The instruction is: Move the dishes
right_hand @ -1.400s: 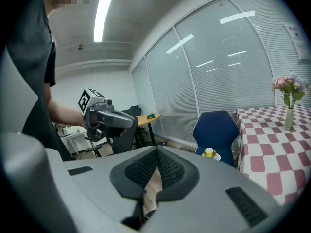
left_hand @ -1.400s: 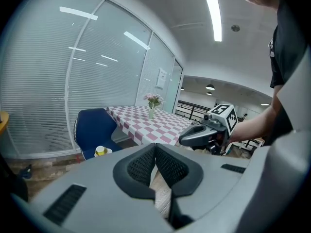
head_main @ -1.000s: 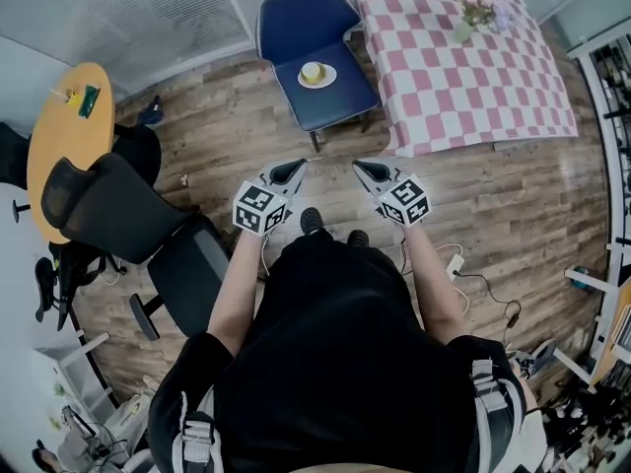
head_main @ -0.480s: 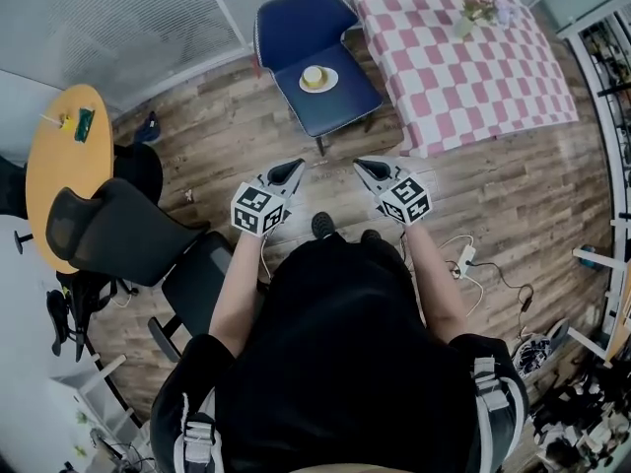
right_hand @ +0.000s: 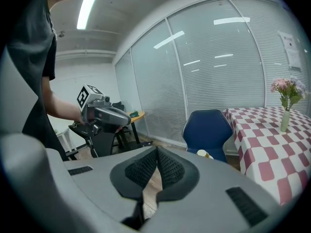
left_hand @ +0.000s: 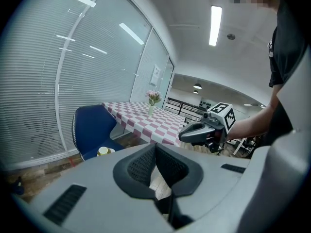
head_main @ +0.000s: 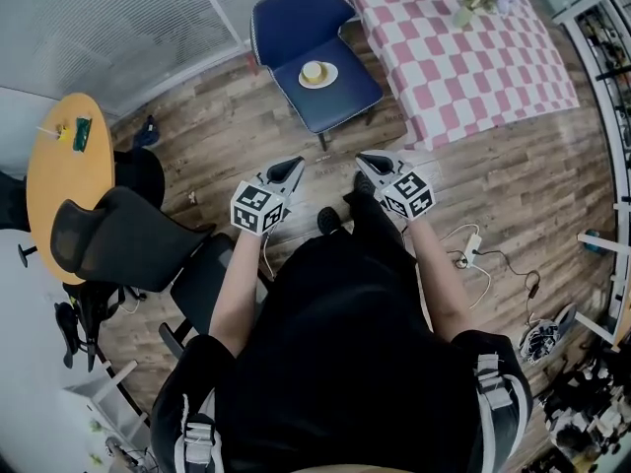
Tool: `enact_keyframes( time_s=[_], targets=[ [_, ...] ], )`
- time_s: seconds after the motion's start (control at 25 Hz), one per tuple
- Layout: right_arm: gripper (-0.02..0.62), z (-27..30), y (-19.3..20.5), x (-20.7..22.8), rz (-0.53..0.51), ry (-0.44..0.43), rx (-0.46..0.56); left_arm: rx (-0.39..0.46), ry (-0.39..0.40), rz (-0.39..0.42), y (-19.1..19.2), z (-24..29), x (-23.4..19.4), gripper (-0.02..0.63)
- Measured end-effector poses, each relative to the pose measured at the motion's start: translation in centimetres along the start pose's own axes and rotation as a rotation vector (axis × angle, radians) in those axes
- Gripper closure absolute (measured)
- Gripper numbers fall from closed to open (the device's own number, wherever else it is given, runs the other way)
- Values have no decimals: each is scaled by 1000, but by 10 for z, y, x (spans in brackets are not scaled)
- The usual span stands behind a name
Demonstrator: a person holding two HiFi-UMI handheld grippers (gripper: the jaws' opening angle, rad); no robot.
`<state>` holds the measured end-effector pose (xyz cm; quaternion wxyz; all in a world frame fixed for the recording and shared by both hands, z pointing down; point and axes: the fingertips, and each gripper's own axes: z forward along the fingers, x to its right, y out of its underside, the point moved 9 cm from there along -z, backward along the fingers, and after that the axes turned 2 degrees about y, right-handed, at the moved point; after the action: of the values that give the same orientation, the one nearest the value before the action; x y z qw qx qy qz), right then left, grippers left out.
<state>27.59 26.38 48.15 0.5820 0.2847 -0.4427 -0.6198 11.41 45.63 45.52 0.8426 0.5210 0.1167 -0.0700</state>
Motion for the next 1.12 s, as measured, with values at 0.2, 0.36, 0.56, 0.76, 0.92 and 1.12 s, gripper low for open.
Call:
enact_keyframes(
  time_s=[0.2,0.36,0.56,0.76,0.92,1.12],
  targets=[
    [580,3,4,4,9,5,-5,0,-1,7,-2,1,-4,583],
    [578,8,3,7,8,5,-2,0,-11,0,-2,-1,-8,583],
    [578,10,3,14,12,4,-3,-5,-16,-8,-1,2,-9,583],
    [578,12,4,22,26,5,5,-15,-20,-12,-3,9,-10,583],
    [578,15,5,32,34,5,10,-19,-22,-19,-4,18,-12,583],
    [578,20,4,54,50,4,7,-28,-25,-22,-14,35,-20,583]
  ],
)
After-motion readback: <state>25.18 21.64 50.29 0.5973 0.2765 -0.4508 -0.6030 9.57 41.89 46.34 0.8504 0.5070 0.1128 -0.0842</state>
